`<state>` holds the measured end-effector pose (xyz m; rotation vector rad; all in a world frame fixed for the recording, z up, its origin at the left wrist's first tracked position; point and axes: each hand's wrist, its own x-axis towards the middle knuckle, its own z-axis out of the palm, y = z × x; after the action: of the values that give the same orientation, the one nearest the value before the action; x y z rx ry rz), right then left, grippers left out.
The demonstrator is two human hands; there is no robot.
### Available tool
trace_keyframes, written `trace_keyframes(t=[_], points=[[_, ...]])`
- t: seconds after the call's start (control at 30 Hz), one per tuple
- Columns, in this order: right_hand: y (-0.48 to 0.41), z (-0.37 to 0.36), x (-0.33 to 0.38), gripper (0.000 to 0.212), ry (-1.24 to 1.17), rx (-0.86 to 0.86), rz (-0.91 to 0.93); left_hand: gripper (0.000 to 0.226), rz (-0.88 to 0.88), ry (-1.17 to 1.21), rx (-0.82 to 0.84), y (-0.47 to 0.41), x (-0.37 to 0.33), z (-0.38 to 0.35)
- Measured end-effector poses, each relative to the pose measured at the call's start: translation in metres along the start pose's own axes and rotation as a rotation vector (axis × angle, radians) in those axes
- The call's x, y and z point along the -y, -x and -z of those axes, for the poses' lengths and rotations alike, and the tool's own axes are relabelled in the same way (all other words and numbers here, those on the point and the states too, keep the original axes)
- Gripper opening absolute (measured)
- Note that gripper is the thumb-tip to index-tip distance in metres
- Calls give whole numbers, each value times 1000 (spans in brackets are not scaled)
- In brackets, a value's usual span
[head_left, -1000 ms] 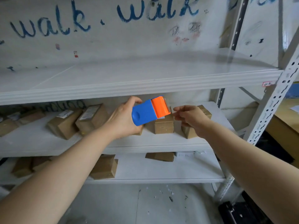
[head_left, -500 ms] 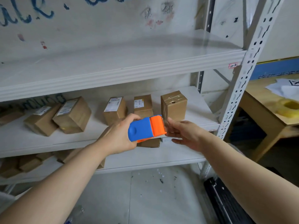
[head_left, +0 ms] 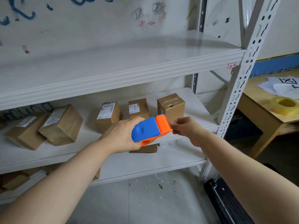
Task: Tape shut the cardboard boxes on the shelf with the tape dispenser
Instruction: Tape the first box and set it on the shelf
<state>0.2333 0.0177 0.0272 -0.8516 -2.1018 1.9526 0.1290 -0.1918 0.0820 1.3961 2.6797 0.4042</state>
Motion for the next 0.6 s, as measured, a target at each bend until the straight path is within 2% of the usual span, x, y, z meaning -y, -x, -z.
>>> trace_keyframes(t=[0.13, 0.27, 0.43, 0.6], points=[[-18, 28, 2, 15, 72, -213, -11, 51, 0, 127, 10, -10, 16, 3], [-33, 60, 11, 12, 77, -328, -2, 61, 33, 239, 23, -22, 30, 12], [-73, 68, 25, 13, 104, -368, 53, 66, 50, 318, -25, -52, 27, 14], [-115, 81, 20, 15, 165, -317, 58, 73, 73, 303, -52, -80, 25, 5]])
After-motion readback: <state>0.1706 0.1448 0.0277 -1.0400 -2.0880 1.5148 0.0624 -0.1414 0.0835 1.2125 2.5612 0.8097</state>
